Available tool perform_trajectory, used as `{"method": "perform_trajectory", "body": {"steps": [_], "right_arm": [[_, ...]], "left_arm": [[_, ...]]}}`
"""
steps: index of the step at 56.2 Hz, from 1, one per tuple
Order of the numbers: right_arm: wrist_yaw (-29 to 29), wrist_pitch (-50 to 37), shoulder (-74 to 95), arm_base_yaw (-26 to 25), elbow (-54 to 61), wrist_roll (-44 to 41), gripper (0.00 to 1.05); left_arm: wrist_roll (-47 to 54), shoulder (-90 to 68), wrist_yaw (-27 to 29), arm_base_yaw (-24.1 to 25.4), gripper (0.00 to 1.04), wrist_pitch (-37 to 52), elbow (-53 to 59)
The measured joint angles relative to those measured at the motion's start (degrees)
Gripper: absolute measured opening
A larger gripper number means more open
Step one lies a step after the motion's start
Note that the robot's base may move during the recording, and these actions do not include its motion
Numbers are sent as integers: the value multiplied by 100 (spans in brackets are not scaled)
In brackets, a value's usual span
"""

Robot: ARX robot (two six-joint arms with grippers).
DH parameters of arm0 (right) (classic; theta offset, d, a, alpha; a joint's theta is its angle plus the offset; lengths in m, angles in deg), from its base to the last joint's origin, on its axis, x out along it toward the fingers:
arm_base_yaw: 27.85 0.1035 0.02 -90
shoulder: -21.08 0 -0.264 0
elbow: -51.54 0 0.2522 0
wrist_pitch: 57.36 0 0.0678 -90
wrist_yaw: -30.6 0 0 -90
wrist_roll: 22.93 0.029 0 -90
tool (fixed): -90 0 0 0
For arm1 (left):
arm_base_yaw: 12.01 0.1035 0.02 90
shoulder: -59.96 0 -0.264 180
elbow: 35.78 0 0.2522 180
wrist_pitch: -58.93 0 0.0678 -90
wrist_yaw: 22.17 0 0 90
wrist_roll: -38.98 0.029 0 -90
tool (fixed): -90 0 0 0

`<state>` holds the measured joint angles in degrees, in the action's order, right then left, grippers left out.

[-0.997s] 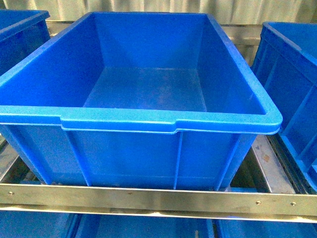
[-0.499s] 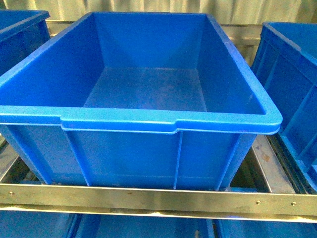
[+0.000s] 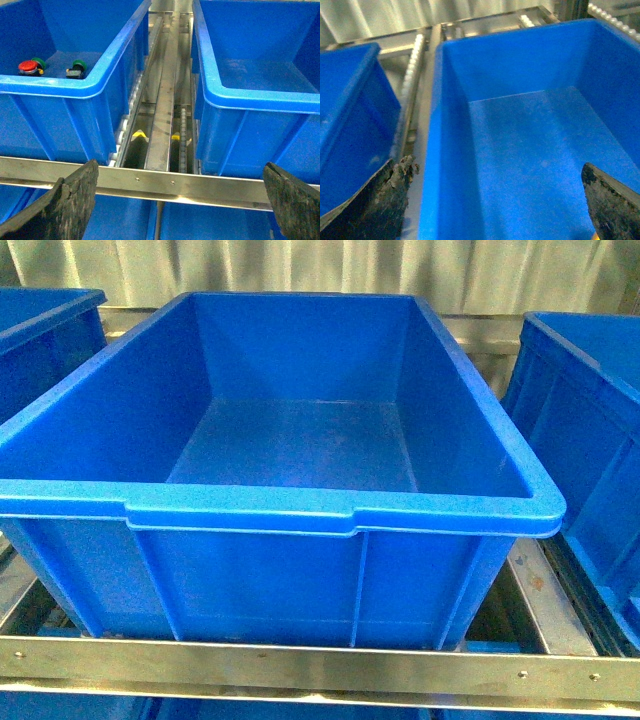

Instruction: Pick red and yellow buttons and place in box

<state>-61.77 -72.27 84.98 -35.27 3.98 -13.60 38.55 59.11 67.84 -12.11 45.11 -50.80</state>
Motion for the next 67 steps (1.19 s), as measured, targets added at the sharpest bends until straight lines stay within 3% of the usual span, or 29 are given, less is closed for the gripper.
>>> {"method": "perform_trajectory", "body": {"steps": [14,17,23,41,45,67], "right_arm": [[503,116,-1237,892,632,483,97],[267,695,-1668,824,693,83,87],[254,1038,-2415,765,1239,-522,70],[251,960,-3250,750,2225,-868,19],[251,957,-3458,750,2404,-883,3],[251,1202,-4269,750,2953,-903,4]], "left_arm": [[0,0,0,0,97,0,0],[0,0,0,0,97,0,0],[0,0,2,0,97,0,0],[2,0,0,0,97,0,0],[0,0,0,0,97,0,0],[0,0,0,0,97,0,0]]}}
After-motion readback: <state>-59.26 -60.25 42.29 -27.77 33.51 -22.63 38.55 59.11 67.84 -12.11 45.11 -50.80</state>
